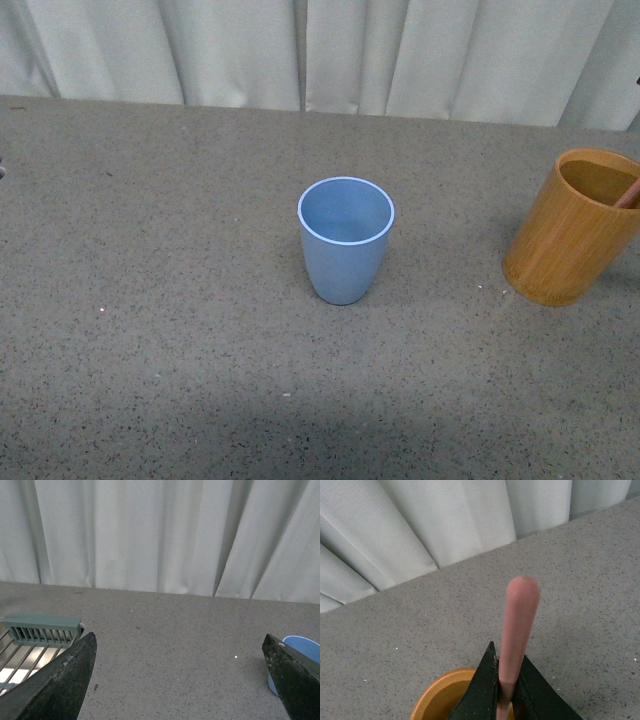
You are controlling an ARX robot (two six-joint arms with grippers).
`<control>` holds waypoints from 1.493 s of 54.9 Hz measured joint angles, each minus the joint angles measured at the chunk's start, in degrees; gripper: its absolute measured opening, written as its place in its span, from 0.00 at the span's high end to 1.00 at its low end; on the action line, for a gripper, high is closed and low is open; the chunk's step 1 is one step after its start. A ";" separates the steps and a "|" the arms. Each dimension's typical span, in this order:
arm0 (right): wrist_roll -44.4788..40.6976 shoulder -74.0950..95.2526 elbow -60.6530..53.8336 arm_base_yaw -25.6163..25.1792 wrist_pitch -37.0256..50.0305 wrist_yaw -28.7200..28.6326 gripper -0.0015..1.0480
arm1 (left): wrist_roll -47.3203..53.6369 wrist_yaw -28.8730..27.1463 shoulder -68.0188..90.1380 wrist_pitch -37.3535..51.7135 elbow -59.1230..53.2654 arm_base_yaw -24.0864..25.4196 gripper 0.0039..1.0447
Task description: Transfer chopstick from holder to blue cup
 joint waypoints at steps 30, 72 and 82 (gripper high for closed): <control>-2.21 -22.91 2.49 -1.31 -6.99 -0.92 0.97 | 0.00 0.00 0.00 0.00 0.00 0.00 0.06; 5.84 -9.86 1.33 26.82 0.85 7.82 0.97 | -0.02 0.00 0.00 0.00 0.00 0.00 0.06; 5.81 -8.79 1.40 27.28 1.53 8.52 0.97 | -0.02 0.00 0.00 0.00 0.00 0.00 0.06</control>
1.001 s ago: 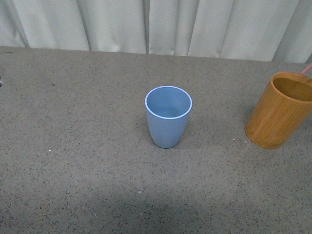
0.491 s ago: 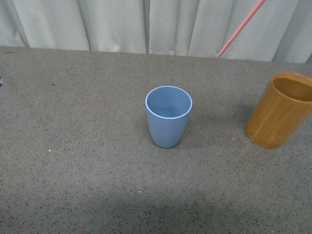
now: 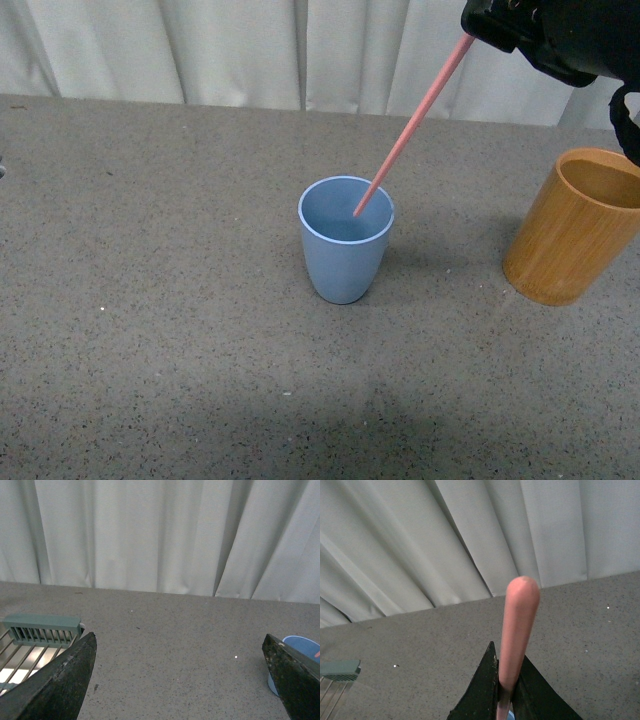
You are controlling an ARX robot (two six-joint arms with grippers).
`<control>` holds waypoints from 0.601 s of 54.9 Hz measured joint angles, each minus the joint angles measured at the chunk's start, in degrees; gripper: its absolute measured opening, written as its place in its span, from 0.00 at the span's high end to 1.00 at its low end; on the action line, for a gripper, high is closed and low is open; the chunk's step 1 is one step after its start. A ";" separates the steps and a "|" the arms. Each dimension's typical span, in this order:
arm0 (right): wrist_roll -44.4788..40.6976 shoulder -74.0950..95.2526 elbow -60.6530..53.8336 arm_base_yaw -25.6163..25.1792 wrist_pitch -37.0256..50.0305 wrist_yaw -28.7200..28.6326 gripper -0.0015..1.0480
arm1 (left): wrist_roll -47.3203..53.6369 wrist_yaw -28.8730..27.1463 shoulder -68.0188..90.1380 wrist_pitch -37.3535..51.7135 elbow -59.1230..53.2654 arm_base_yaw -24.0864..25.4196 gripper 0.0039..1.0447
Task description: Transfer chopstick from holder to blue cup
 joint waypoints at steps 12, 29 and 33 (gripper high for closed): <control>-0.72 1.81 0.04 0.13 1.75 0.07 0.87 | 0.02 0.00 0.00 0.00 0.00 0.00 0.06; -0.42 1.60 0.09 0.17 1.92 1.57 0.38 | 0.00 0.02 0.00 0.00 0.00 0.00 0.06; -0.17 0.00 -0.20 -0.57 0.81 3.85 0.24 | 0.02 0.00 0.00 0.00 0.00 0.00 0.06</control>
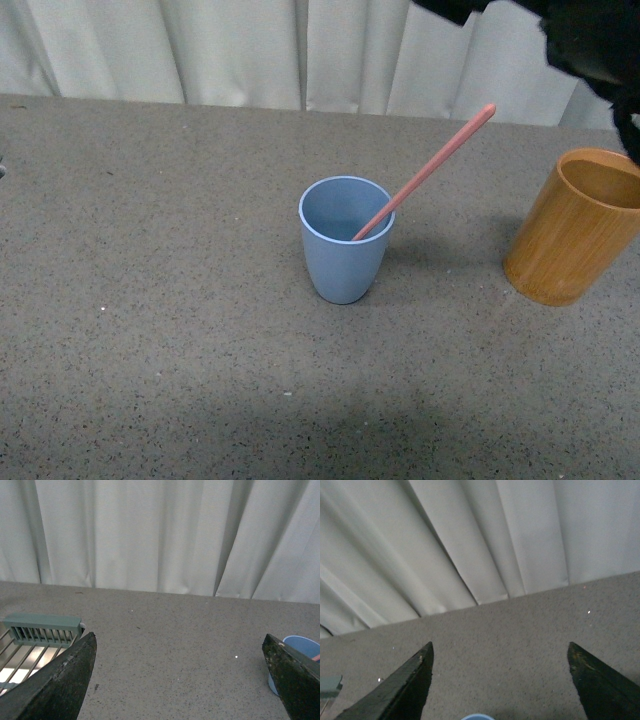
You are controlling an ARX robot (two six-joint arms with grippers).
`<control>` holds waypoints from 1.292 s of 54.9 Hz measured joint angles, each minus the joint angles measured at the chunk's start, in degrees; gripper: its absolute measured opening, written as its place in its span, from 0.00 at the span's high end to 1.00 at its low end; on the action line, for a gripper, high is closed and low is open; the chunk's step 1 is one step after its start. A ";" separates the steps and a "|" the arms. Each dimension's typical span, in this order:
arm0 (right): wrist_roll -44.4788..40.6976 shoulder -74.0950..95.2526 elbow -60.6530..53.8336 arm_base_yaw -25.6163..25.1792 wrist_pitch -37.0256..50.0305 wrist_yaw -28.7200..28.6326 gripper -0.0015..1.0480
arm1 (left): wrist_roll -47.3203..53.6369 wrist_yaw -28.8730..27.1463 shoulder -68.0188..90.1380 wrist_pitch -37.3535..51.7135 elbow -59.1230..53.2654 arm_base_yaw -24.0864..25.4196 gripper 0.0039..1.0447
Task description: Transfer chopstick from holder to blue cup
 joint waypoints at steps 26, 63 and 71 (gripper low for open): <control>-26.80 -80.02 -37.22 -27.56 -37.16 -18.53 0.99 | 0.00 0.00 0.00 0.00 0.00 0.00 0.06; -27.39 -90.16 -37.22 -28.59 -41.27 -19.80 0.49 | 0.00 0.00 0.00 0.00 0.00 0.00 0.06; -27.39 -90.16 -37.22 -28.59 -41.27 -19.80 0.26 | 0.00 0.00 0.00 0.00 0.00 0.00 0.06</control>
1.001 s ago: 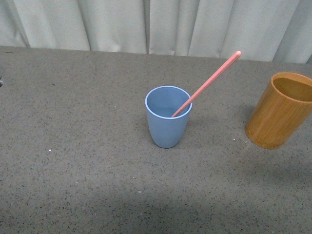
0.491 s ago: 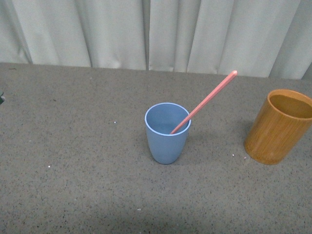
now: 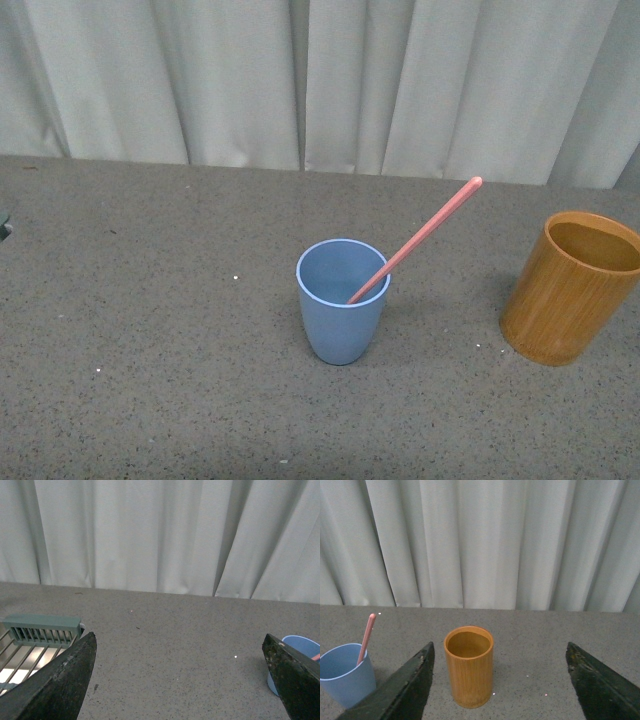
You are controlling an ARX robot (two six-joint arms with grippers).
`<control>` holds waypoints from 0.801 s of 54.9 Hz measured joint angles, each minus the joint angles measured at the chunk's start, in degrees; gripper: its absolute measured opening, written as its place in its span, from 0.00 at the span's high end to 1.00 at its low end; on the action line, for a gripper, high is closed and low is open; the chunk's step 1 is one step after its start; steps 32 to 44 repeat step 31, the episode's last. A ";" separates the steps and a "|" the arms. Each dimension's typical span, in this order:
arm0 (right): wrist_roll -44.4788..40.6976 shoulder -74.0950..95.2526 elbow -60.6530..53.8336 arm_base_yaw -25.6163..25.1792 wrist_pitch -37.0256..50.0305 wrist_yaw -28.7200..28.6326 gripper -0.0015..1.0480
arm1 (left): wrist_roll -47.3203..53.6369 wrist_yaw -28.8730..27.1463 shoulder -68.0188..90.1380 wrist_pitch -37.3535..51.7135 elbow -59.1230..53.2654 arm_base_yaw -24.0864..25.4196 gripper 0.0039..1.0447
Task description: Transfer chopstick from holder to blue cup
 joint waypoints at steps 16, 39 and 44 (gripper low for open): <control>0.02 0.00 0.00 0.00 0.00 0.00 0.09 | 0.00 0.00 0.00 0.00 0.00 0.00 0.06; 0.02 0.00 0.00 0.00 0.00 0.00 0.09 | 0.00 0.00 0.00 0.00 0.00 0.00 0.06; 0.02 0.00 0.00 0.00 0.00 0.00 0.09 | 0.00 0.00 0.00 0.00 0.00 0.00 0.06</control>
